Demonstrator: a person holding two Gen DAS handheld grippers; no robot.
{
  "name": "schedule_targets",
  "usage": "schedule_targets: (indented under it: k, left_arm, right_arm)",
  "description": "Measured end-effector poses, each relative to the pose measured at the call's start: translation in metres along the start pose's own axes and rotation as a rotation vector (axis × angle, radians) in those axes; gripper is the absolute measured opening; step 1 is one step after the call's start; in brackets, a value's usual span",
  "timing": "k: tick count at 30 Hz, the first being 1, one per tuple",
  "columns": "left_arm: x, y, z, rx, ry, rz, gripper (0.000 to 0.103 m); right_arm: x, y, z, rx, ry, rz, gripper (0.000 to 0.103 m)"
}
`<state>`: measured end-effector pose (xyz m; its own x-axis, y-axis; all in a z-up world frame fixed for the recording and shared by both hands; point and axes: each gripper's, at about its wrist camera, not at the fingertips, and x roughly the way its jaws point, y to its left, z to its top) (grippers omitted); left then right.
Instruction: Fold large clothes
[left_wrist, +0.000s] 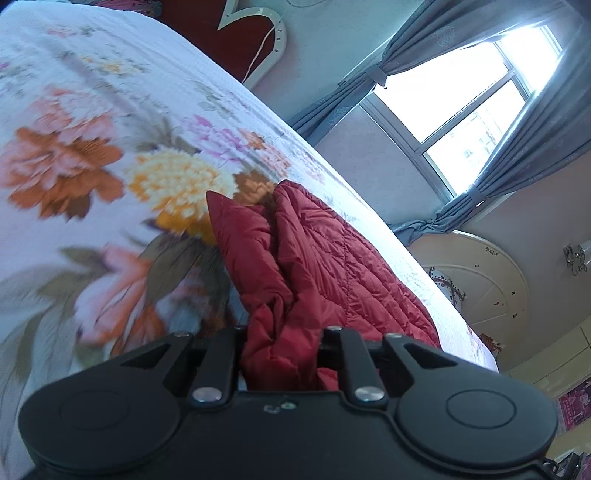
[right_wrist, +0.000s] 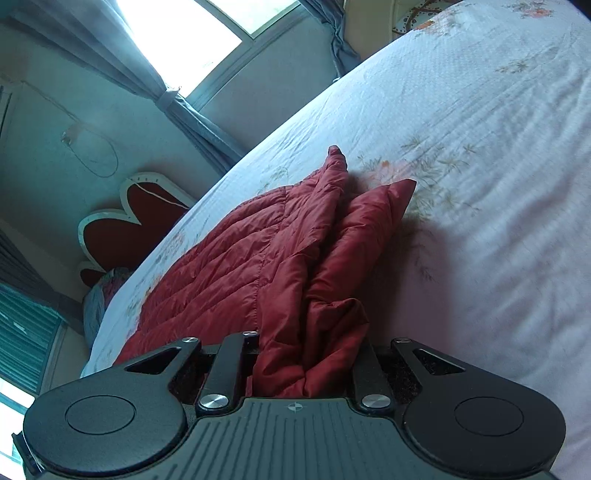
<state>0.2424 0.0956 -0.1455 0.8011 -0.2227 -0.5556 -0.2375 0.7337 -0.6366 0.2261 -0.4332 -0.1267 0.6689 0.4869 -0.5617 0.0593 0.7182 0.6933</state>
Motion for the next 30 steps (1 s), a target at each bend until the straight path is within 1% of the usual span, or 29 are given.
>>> schedule_targets:
  k: [5, 8, 10, 12, 13, 14, 16, 18, 19, 20, 22, 23, 24, 26, 27, 28, 29, 30]
  left_arm:
    - [-0.016, 0.006, -0.02, -0.013, -0.009, 0.009, 0.015]
    - [-0.021, 0.01, -0.03, -0.025, -0.004, 0.022, 0.016]
    - [-0.02, 0.013, -0.033, -0.019, 0.005, 0.036, 0.016]
    - [-0.015, 0.017, -0.036, -0.02, 0.014, 0.061, 0.024]
    - [-0.013, 0.018, -0.038, -0.021, 0.014, 0.07, 0.026]
    - [-0.011, 0.02, -0.04, -0.021, 0.011, 0.08, 0.031]
    - [-0.01, 0.022, -0.043, -0.026, 0.001, 0.083, 0.033]
    - [-0.011, 0.023, -0.043, -0.015, 0.001, 0.08, 0.035]
    - [-0.011, 0.024, -0.042, -0.016, 0.006, 0.071, 0.036]
    - [-0.011, 0.023, -0.041, -0.016, 0.013, 0.064, 0.039]
    - [-0.013, 0.022, -0.039, -0.015, 0.032, 0.054, 0.046]
    - [-0.014, 0.021, -0.039, -0.017, 0.038, 0.05, 0.049]
    - [-0.014, 0.02, -0.038, -0.016, 0.041, 0.049, 0.052]
    - [-0.013, 0.019, -0.039, -0.017, 0.043, 0.045, 0.053]
    - [-0.014, 0.019, -0.039, -0.019, 0.043, 0.045, 0.053]
    - [-0.013, 0.019, -0.039, -0.017, 0.045, 0.044, 0.053]
    - [-0.013, 0.02, -0.038, -0.015, 0.048, 0.041, 0.051]
    - [-0.013, 0.02, -0.038, -0.018, 0.052, 0.039, 0.05]
  right_arm:
    - [-0.017, -0.008, -0.013, -0.004, 0.008, -0.006, 0.016]
    - [-0.023, -0.015, -0.018, 0.038, 0.023, 0.0, 0.016]
    - [-0.022, -0.017, -0.019, 0.038, 0.034, -0.007, 0.016]
    - [-0.015, -0.019, -0.019, 0.035, 0.056, -0.033, 0.016]
    - [-0.01, -0.024, -0.021, 0.04, 0.065, -0.043, 0.018]
    - [-0.006, -0.027, -0.022, 0.054, 0.073, -0.052, 0.026]
    - [-0.001, -0.035, -0.024, 0.101, 0.07, -0.048, 0.028]
    - [-0.004, -0.033, -0.024, 0.098, 0.056, -0.05, 0.03]
    - [-0.007, -0.032, -0.025, 0.083, 0.047, -0.058, 0.038]
    - [-0.012, -0.031, -0.026, 0.079, 0.032, -0.071, 0.05]
    - [-0.027, -0.029, -0.026, 0.081, -0.02, -0.129, 0.065]
    - [-0.037, -0.027, -0.025, 0.067, -0.057, -0.183, 0.066]
    - [-0.045, -0.024, -0.023, 0.044, -0.088, -0.215, 0.066]
    - [-0.06, -0.018, -0.02, 0.015, -0.151, -0.281, 0.065]
    - [-0.068, -0.012, -0.019, 0.004, -0.184, -0.297, 0.065]
    - [-0.075, -0.005, -0.018, -0.022, -0.215, -0.302, 0.058]
    - [-0.079, 0.005, -0.017, -0.053, -0.229, -0.307, 0.045]
    - [-0.08, 0.016, -0.015, -0.084, -0.233, -0.313, 0.042]
